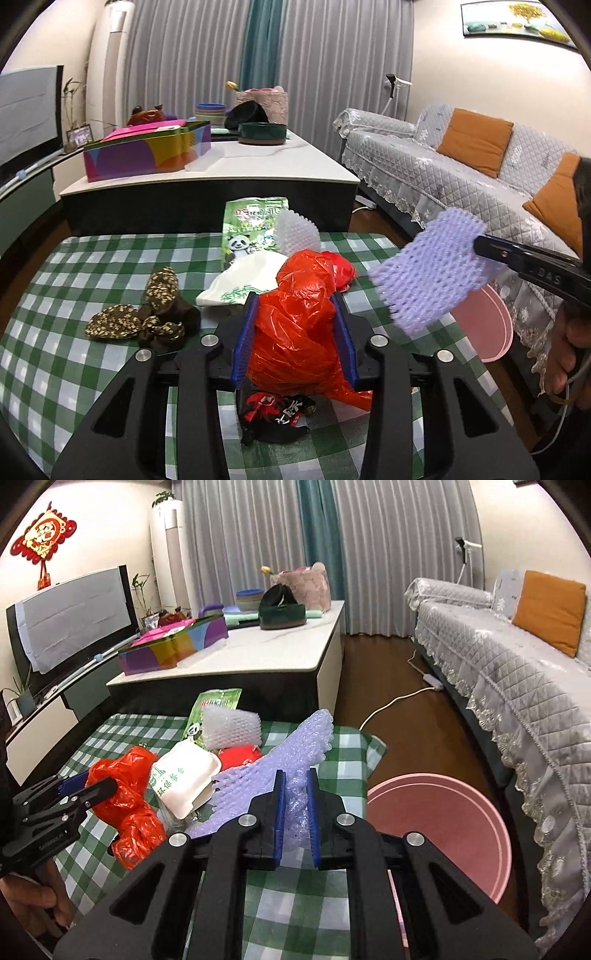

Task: Collect trash
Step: 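Carry the foam net and red bag over the pink bucket and release both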

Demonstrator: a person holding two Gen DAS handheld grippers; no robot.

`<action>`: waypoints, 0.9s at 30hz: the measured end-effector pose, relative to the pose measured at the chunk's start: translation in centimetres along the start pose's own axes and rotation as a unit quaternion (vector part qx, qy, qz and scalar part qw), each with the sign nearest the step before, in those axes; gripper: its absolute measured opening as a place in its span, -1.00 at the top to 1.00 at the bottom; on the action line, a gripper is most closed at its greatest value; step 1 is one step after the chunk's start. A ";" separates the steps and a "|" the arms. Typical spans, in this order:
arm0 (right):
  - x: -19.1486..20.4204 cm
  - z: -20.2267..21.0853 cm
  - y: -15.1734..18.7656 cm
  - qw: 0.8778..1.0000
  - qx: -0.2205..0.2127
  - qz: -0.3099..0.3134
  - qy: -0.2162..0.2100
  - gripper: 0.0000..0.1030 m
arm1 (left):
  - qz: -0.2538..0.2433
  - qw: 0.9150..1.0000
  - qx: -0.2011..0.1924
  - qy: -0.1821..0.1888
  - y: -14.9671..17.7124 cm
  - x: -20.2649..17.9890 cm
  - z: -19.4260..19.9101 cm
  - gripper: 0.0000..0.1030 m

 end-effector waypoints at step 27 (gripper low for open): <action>-6.2 7.8 -1.9 0.995 -0.050 -0.016 0.090 0.77 | -0.008 1.000 -0.012 0.019 -1.1 -3.2 2.4 0.25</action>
Point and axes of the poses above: each gripper's, at about its wrist camera, not at the fingertips, and z roughly against the way its jaws point, x to its left, y to its underside, the point moved 7 cm from there along -z, roughly the way its jaws point, and after that the axes turned 2 degrees about x, right-handed, at the moved point
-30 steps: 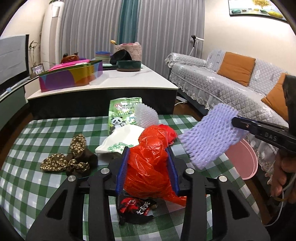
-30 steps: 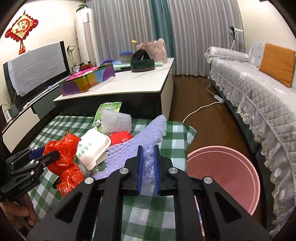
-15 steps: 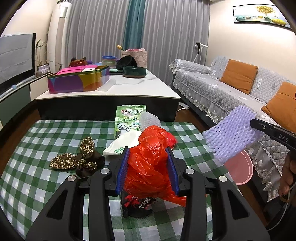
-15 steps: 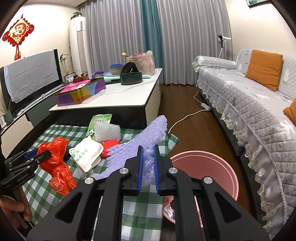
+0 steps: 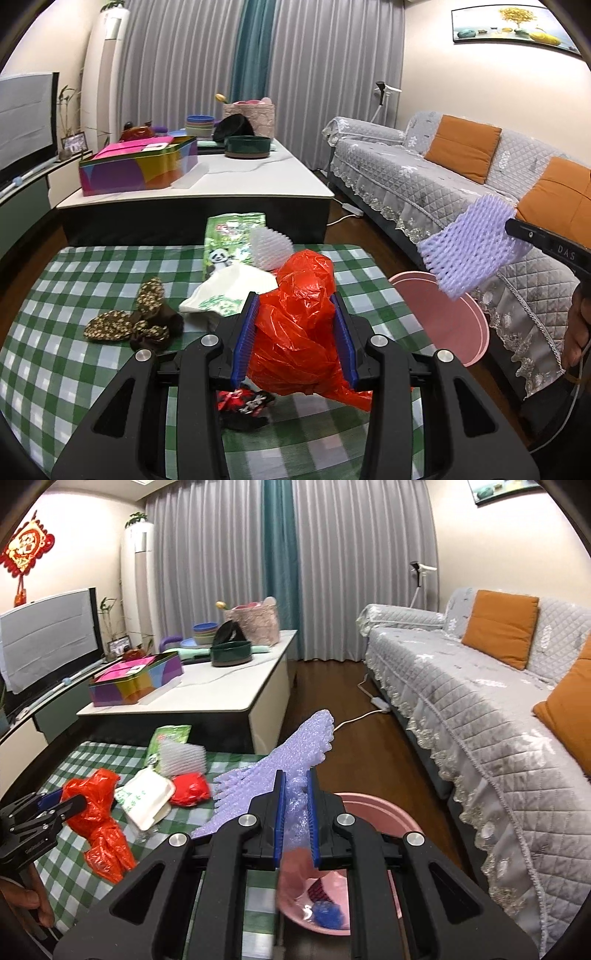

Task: Collect trash
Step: 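Carry the foam net and red bag over the pink bucket and release both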

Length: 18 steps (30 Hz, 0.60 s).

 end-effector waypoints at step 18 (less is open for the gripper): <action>-7.0 -1.2 -0.3 0.997 0.008 -0.005 0.078 0.77 | -0.030 0.998 -0.002 0.054 -3.2 -7.7 -4.8 0.25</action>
Point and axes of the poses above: each gripper's, at about its wrist camera, not at the fingertips, and z roughly against the way its jaws point, x to its left, y to its underside, the point moved 7 cm from there along -z, roughly the way its jaws point, and after that the axes turned 2 degrees about x, right-handed, at the moved point
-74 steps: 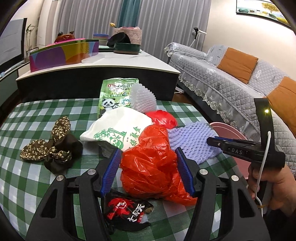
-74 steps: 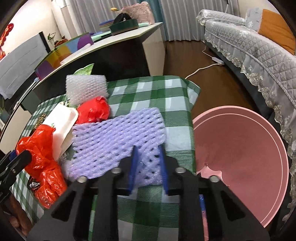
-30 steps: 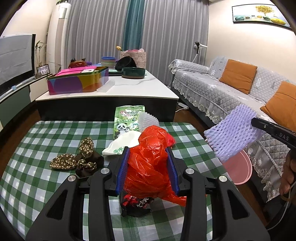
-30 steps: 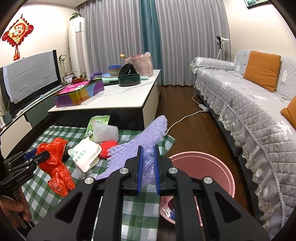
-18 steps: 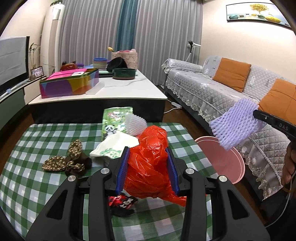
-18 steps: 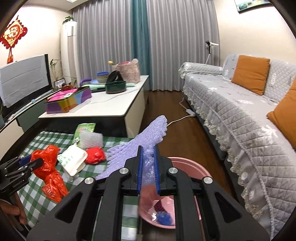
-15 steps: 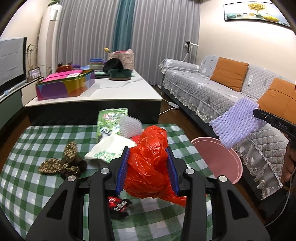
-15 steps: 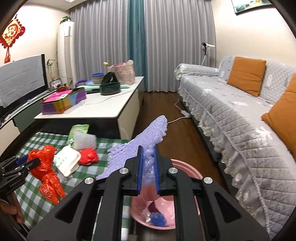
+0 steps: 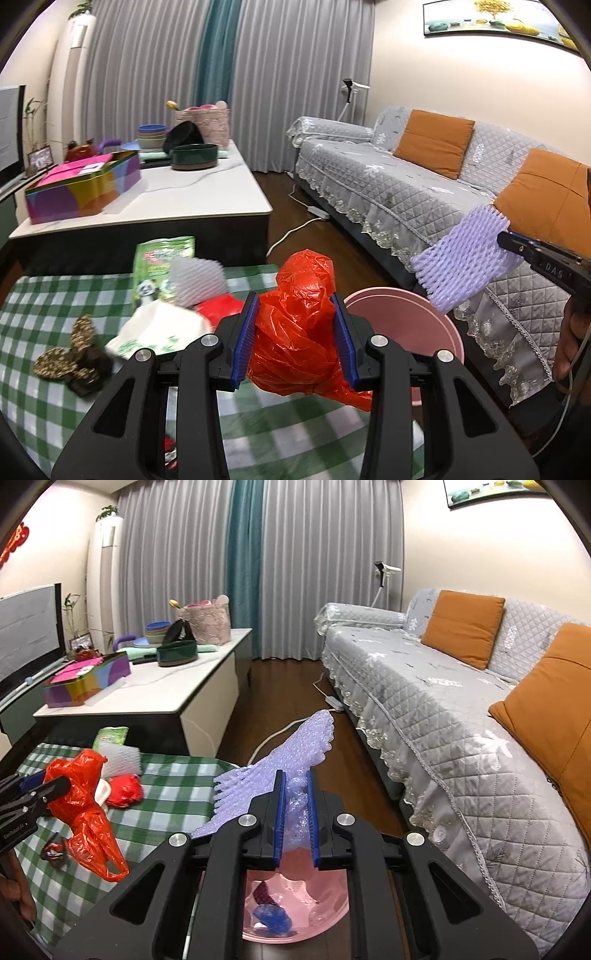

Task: Collect trash
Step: 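Carry the foam net and red bag over the pink bucket and release both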

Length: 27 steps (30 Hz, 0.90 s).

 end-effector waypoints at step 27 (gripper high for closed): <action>-4.6 -5.2 1.4 0.998 0.039 -0.024 0.036 0.76 | -0.065 0.995 0.041 0.066 -1.4 -9.3 -10.7 0.22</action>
Point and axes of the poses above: each gripper's, at about its wrist camera, not at the fingertips, and z roughly against the way its jaws point, x to its left, y to its underside, the point moved 7 cm from there along -z, roughly the way its jaws point, and after that the axes turned 2 degrees about x, right-handed, at the moved point
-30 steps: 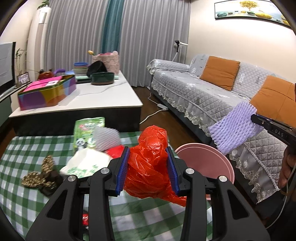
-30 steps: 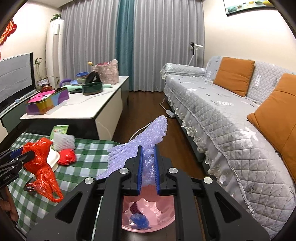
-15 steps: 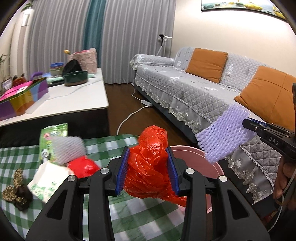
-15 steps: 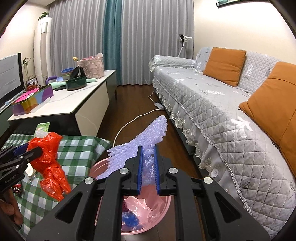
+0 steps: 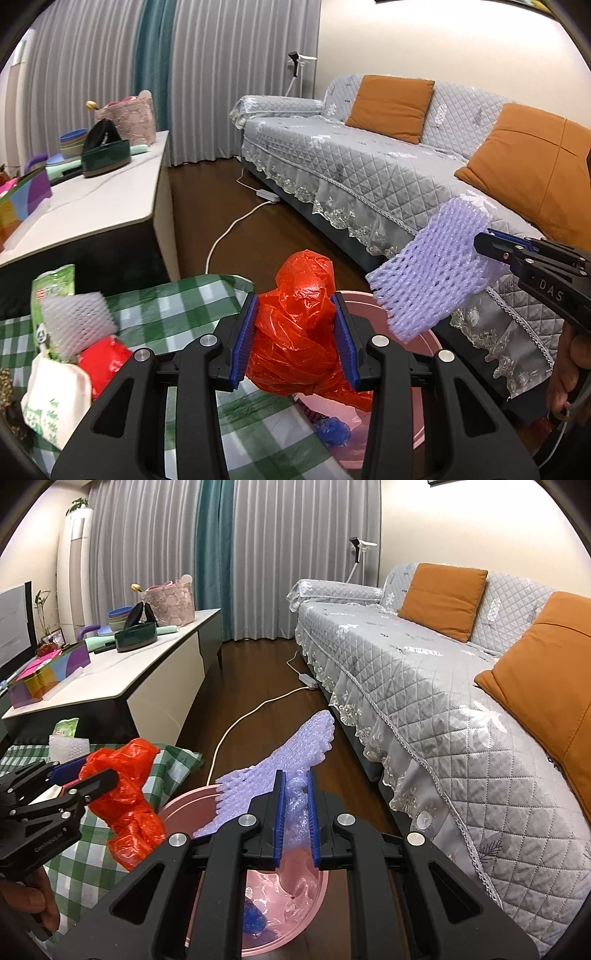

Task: Collect trash
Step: 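Carry the foam net and red bag over the pink bucket and release both, then return both tools to the table and grasp the red packet with the right gripper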

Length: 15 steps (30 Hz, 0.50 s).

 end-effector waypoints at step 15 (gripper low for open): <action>0.1 -0.7 0.2 1.000 0.008 -0.007 0.005 0.14 | 0.000 1.000 0.009 0.013 0.6 0.1 0.0 -0.09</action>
Point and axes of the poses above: each gripper's, at about its wrist camera, not at the fingertips, and z roughly against the way its jaws point, x to its left, y to its underside, the point moved 7 cm from there along -z, roughly the way its jaws point, and after that the axes turned 2 degrees about x, right-handed, at the moved point
